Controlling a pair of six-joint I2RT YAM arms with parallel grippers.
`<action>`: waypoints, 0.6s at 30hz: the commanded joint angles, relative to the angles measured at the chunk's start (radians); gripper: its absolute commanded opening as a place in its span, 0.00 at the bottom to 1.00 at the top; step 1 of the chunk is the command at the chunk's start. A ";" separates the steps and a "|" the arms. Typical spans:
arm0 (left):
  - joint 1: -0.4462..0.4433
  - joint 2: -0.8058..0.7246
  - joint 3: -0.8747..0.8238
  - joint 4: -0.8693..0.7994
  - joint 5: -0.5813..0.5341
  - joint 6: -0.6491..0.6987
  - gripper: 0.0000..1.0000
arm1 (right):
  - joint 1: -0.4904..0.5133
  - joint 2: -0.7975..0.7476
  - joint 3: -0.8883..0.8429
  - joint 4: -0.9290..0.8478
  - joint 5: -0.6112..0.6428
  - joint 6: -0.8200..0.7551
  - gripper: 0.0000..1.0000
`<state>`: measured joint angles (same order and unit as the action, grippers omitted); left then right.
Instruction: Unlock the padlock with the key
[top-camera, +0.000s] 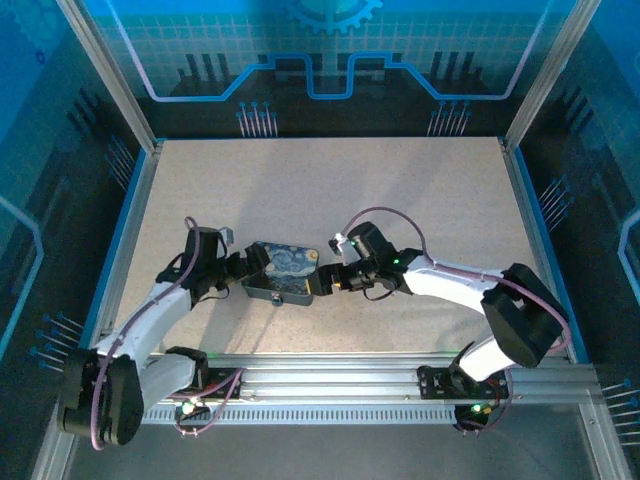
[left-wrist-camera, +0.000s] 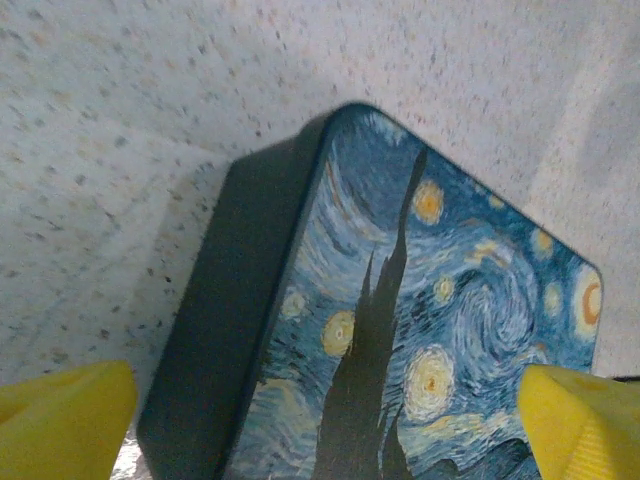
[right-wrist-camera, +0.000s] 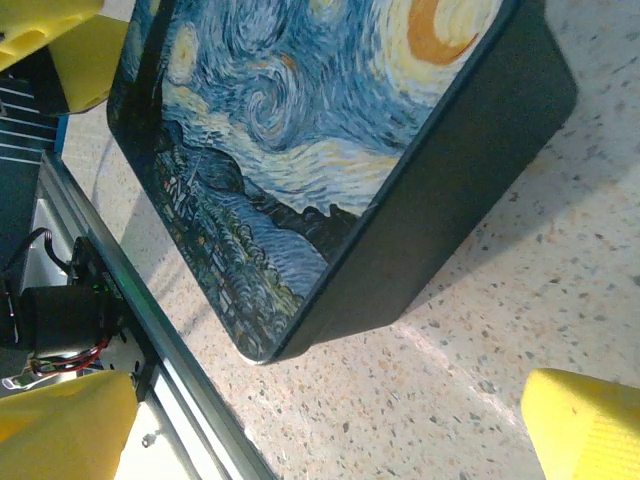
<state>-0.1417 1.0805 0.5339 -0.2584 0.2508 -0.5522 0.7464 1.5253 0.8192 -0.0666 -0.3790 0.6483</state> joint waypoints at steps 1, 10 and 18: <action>-0.024 0.048 0.023 0.029 0.056 -0.015 0.99 | 0.022 0.042 0.052 0.067 -0.021 0.035 1.00; -0.136 0.195 0.095 0.118 0.054 -0.042 0.98 | -0.001 0.115 0.091 0.099 -0.011 0.042 1.00; -0.233 0.382 0.228 0.224 0.062 -0.071 0.97 | -0.124 0.086 0.084 0.085 -0.052 -0.003 1.00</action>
<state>-0.3298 1.4151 0.6960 -0.1272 0.2474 -0.5983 0.6456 1.6272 0.8902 0.0002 -0.3752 0.6750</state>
